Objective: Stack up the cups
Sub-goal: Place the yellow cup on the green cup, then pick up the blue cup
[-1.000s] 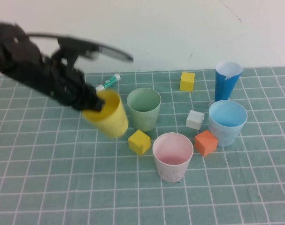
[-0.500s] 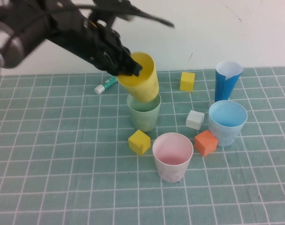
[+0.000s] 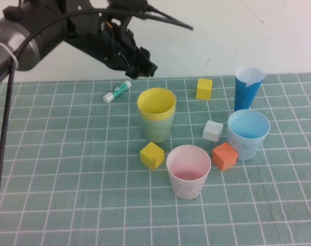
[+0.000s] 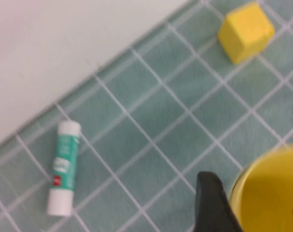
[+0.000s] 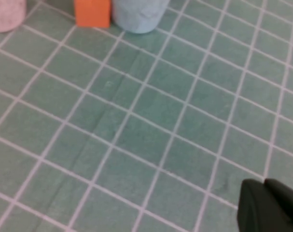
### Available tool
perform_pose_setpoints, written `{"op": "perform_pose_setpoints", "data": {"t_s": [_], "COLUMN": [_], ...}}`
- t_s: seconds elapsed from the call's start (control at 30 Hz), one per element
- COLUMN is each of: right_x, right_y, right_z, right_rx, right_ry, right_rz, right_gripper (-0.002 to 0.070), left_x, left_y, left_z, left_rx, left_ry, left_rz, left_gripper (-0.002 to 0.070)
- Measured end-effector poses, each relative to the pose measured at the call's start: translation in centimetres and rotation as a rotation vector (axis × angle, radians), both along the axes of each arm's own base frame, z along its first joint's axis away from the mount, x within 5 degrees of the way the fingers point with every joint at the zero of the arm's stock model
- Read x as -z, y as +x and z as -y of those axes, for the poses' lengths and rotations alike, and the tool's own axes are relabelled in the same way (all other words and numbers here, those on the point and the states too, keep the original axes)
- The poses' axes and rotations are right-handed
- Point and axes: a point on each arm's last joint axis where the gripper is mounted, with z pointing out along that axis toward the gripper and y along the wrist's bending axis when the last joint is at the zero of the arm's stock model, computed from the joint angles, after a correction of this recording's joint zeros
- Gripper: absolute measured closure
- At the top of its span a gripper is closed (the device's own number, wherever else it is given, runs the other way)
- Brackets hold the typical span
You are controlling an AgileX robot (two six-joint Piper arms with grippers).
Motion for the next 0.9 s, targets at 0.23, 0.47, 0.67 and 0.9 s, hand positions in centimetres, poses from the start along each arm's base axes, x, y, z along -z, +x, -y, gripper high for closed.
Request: {"op": "perform_pose_setpoints", "data": {"t_s": [0.23,0.47,0.67,0.9], "right_x": [-4.0,-4.8,-4.2,-4.5], "right_y": [3.8,12.2,18.2,23.3], "right_z": [-1.4,-2.9,-6.1,-7.9], "right_rx": [-0.201,-0.333,-0.415,-0.422], "right_ry": [0.062,0.098,-0.015,-0.048], "right_rz": [-0.15,-0.275,-0.298,-0.264], "right_gripper": [0.0679,0.0679,0.0679,0.0666], "left_x": [-7.1,-15.1,-15.9,-10.4], "left_y": [-2.7,-9.2,-15.4,-21.8], "left_z": [-2.0,-5.0,-6.3,-7.4], "left_rx": [-0.024,-0.085,-0.06,0.025], "left_ry": [0.069,0.042,-0.068,-0.139], "left_rz": [0.208,0.399,0.35,0.23], "left_gripper": [0.0619,0.0671,0.0673,0.0673]}}
